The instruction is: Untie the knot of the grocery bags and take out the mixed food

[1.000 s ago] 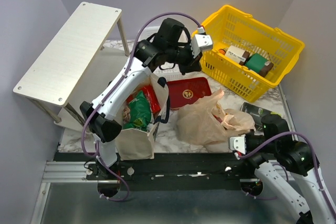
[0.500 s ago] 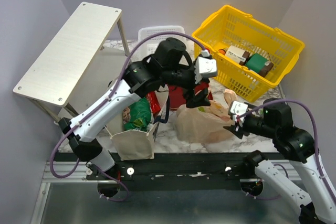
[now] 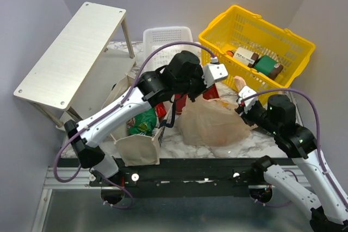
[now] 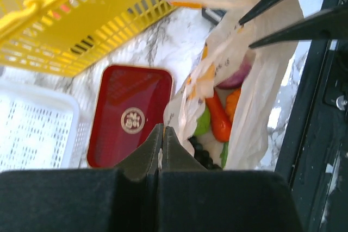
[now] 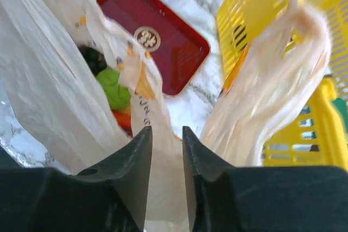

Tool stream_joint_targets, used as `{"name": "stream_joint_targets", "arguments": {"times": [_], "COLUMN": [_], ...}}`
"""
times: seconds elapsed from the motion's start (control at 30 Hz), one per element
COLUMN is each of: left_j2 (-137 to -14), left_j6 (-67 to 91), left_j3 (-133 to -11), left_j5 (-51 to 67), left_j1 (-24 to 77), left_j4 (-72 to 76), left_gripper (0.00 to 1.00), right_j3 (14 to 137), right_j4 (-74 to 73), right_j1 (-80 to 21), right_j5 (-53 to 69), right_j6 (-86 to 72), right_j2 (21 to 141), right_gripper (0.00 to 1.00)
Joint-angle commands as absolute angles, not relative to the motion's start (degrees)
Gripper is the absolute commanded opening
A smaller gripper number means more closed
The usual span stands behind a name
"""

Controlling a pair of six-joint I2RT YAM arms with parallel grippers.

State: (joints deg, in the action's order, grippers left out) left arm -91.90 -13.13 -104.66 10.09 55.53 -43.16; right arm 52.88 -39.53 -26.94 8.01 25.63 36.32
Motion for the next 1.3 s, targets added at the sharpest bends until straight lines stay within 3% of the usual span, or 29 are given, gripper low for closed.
{"name": "stream_joint_targets", "arguments": {"times": [0.0,0.17,0.27,0.3,0.33,0.4,0.5,0.67,0.87,1.13,1.17,1.27], "left_j2": [-79.66,-73.66,-71.64,-71.63,-71.72,-72.68,-74.87,-80.15,-86.39,-92.63,-93.07,-95.44], "left_j6": [-12.65,-16.08,-17.49,-18.10,-18.71,-19.25,-18.90,-19.94,-24.08,-19.25,-18.64,-18.11], "left_j3": [-94.94,-81.14,-78.57,-78.84,-80.75,-83.92,-90.77,-101.94,-105.91,-107.05,-106.96,-107.49], "left_j5": [1.94,-2.20,4.29,7.96,9.82,12.12,13.01,14.67,20.04,22.85,23.03,23.99], "left_j1": [55.63,55.02,54.76,54.67,54.67,54.67,54.67,54.67,54.58,54.58,54.58,54.58], "left_j4": [-40.26,-40.69,-42.97,-43.94,-45.42,-46.40,-45.71,-45.70,-45.27,-44.91,-45.00,-46.23], "left_gripper": [0.00,0.00,0.04,0.33,0.51,0.72,0.86,0.91,0.92,0.92,0.92,0.92], "right_j3": [48.35,43.69,43.68,44.03,45.51,48.15,54.92,58.97,60.38,56.43,56.08,55.37], "right_j4": [-47.87,-59.48,-60.74,-59.95,-58.98,-54.51,-46.25,-37.53,-51.73,-53.26,-53.61,-54.75], "right_j1": [-27.25,-27.25,-27.25,-27.25,-27.25,-27.25,-27.25,-27.16,-27.16,-26.63,-26.46,-25.58], "right_j5": [9.47,20.97,23.02,22.85,22.59,21.62,17.94,12.13,9.75,6.16,5.20,4.39], "right_j6": [31.36,45.42,50.01,49.92,48.62,45.89,36.94,26.89,23.74,18.63,18.98,20.82], "right_j2": [32.61,22.87,19.34,19.60,20.90,23.54,30.39,38.39,47.27,47.55,47.98,49.04], "right_gripper": [0.31,0.31,0.36,0.37,0.38,0.41,0.49,0.73,0.99,0.97,0.94,0.62]}}
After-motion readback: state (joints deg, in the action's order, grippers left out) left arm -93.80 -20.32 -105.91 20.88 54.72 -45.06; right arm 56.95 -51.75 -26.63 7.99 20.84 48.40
